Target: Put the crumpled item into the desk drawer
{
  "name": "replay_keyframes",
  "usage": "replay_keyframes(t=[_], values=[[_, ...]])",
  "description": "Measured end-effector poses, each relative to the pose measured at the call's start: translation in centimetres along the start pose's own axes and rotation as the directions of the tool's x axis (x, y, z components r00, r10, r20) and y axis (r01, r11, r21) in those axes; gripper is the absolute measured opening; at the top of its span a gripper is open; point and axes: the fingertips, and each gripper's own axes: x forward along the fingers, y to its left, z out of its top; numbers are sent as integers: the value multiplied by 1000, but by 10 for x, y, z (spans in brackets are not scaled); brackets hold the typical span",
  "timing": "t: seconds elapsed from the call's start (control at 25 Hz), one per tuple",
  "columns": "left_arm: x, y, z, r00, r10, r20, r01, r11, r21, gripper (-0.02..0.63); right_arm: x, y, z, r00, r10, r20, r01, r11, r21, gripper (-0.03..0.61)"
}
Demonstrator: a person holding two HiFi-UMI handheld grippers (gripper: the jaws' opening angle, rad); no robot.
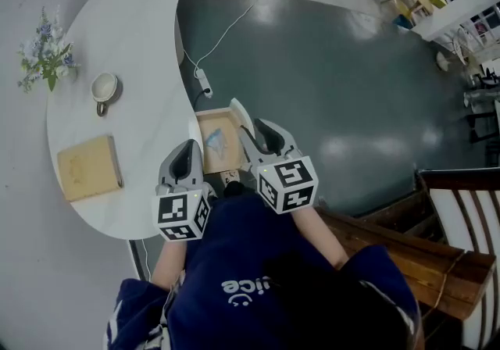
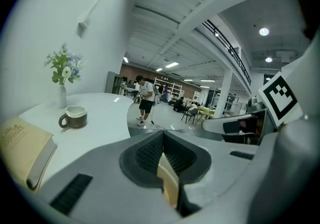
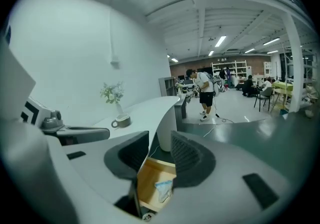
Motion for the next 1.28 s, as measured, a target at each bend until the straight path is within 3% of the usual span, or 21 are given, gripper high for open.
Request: replay_keyframes(t=[0.24, 0.4, 0.64, 0.8, 1.04, 1.28], values=[[-12, -12, 36, 984, -46, 174, 46, 999, 8, 5, -16, 9, 37, 988, 5, 154, 3, 999, -50, 140], [-17, -12, 47, 973, -40, 226, 32, 999, 36, 5, -23, 12, 51, 976, 1, 220, 21, 995, -96, 132], [-20, -11, 67, 959, -36, 280, 3, 993, 120, 5, -26, 14, 61, 959, -8, 282, 45, 991, -124, 63], [-18, -11, 80, 953, -44, 301, 5, 992, 129, 6, -26, 13, 67, 955, -12, 297, 52, 991, -127, 39], [-12, -8, 84, 956, -42, 290, 5, 992, 130, 5, -17, 18, 72, 951, 34, 308, -1, 995, -104, 8], [-8, -10, 83, 964, -38, 263, 0, 990, 142, 5, -16, 12, 74, 951, 1, 310, 40, 991, -126, 6]])
